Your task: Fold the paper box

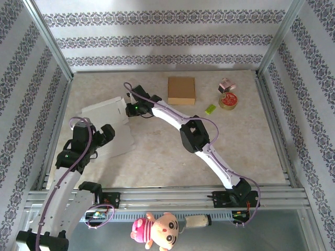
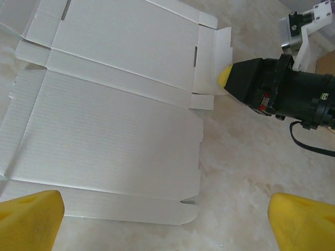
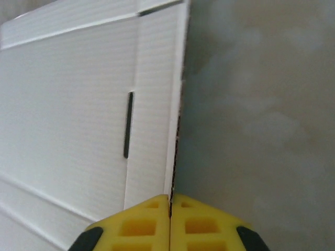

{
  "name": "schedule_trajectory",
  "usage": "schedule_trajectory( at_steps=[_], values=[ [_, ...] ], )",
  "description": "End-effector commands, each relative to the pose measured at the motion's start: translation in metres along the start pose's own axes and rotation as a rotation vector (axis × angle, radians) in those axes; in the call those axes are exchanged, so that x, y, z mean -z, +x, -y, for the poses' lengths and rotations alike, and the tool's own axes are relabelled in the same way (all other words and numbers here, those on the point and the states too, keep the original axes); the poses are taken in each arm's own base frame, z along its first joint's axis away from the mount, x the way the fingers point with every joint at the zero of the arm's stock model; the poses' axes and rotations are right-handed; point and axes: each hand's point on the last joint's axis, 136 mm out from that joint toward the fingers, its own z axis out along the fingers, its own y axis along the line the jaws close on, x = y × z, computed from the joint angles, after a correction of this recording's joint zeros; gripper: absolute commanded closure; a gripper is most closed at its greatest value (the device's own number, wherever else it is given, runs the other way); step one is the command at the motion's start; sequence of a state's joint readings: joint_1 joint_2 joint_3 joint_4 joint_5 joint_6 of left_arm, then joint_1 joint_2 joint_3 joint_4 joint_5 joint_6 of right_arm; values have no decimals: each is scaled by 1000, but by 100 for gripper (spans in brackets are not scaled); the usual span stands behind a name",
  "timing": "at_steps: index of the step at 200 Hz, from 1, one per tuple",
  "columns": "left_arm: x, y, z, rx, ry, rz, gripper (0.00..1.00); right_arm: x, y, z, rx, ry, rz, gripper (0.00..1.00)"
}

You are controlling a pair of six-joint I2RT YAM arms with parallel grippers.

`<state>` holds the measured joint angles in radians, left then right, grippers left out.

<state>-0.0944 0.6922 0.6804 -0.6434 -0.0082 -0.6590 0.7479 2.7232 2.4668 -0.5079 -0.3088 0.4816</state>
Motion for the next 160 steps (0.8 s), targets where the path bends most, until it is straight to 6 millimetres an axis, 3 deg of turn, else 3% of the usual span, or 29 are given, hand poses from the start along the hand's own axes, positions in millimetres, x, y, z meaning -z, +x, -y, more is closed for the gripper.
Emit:
schedule_trajectory(
  at_steps=[1,16,30,50,77,97,118,140,160],
  values=[
    [2,-11,13,-3,63,8,0,68,-19,-34,115,-77,36,99],
    [-1,-13,13,-27,63,-4,1,101,-10,-29,146,-100,44,100],
    [-5,-15,18,-45,90,-23,1,132,6,-14,155,-94,45,100],
    [-12,-16,30,-69,147,-50,0,176,30,19,153,-46,65,100],
    [-19,-9,66,-170,341,-124,0,220,73,75,108,56,88,100],
    [-30,-4,85,-216,444,-179,1,236,107,107,60,114,62,100],
    [-45,-4,103,-253,524,-213,4,249,130,119,37,135,50,99],
    [-62,-4,120,-335,598,-239,9,259,140,125,42,155,74,99],
    [-91,-2,121,-376,560,-296,13,264,143,129,38,151,73,99]
  ],
)
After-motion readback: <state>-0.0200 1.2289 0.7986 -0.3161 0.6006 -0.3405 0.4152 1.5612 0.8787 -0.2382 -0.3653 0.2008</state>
